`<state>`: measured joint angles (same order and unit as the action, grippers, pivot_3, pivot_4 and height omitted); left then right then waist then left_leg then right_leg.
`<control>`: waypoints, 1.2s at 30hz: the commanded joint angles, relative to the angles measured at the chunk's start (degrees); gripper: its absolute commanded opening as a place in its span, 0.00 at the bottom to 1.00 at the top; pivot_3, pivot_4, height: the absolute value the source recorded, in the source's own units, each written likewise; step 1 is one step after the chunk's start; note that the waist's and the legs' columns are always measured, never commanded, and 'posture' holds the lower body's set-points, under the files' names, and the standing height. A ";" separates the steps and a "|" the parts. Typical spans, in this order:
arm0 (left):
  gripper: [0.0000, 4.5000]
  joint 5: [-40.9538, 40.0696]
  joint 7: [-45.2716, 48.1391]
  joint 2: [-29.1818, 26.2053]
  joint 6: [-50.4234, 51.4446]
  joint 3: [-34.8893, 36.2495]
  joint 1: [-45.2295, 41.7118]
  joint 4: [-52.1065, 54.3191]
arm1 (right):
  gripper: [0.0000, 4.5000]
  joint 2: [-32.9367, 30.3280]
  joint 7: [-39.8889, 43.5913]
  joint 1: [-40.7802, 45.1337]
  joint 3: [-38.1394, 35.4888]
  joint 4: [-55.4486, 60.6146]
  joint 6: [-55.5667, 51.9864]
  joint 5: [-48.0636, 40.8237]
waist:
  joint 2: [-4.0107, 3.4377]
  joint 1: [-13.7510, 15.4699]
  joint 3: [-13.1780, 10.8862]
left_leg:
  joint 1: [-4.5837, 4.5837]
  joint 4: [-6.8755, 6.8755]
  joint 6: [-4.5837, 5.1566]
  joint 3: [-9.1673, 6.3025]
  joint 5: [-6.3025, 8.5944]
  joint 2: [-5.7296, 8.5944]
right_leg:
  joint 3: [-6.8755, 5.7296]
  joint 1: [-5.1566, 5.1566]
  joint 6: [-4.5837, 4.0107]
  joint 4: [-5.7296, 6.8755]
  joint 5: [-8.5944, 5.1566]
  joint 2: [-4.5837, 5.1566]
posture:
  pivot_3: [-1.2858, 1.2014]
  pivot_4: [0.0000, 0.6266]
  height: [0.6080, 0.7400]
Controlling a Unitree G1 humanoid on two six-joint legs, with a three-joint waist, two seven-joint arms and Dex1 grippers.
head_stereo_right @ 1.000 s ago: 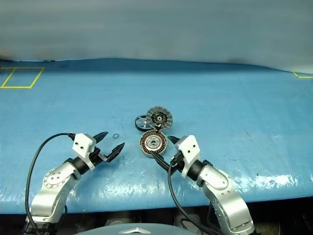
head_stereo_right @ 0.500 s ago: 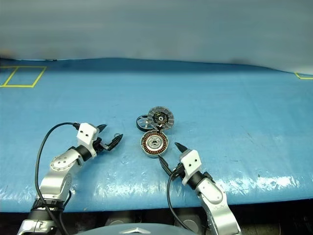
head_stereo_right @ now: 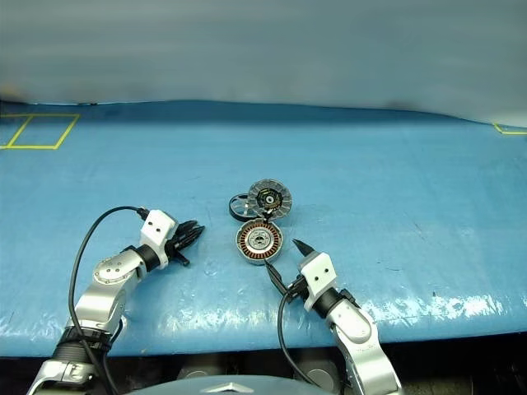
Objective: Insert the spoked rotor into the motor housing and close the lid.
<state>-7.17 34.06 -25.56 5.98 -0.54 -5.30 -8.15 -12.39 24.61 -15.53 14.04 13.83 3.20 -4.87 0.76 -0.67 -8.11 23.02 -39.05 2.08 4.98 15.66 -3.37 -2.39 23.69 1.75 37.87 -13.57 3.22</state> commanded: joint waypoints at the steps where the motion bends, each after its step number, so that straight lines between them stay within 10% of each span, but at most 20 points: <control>1: 0.14 0.67 -0.50 -1.36 1.54 1.09 2.33 -0.49 | 0.93 0.09 -0.15 0.86 -0.47 1.23 0.44 -0.43 | -0.01 -0.04 0.01 | -0.05 0.00 0.00 0.01 0.00 -0.02 | 0.00 -0.01 -0.01 0.00 0.00 0.00 | 0.52 0.24 1.00; 17: 0.14 -4.75 8.73 -5.82 8.43 -2.04 -0.54 21.32 | 0.93 -2.37 4.54 -1.48 1.20 -0.45 5.00 -1.20 | -0.07 0.37 -0.07 | -0.04 0.05 -0.03 0.03 0.05 -0.04 | -0.09 -0.03 -0.31 -0.04 0.02 0.06 | 0.52 0.24 1.00; 36: 0.14 -0.41 20.24 -1.89 6.41 -17.22 -15.21 9.26 | 0.93 -4.02 1.48 -0.58 0.72 -4.16 8.45 4.04 | -0.06 0.44 -0.09 | -0.02 0.01 -0.02 0.07 0.05 -0.04 | 0.12 -0.04 -0.08 -0.02 -0.08 -0.19 | 0.52 0.24 1.00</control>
<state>-7.80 53.83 -27.88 13.91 -17.50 -19.33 1.29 -16.33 26.25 -16.39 15.17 9.22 10.08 -1.00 0.70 -0.24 -8.20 23.00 -39.04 2.06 5.05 15.71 -3.41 -2.27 23.65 1.67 37.84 -13.64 3.03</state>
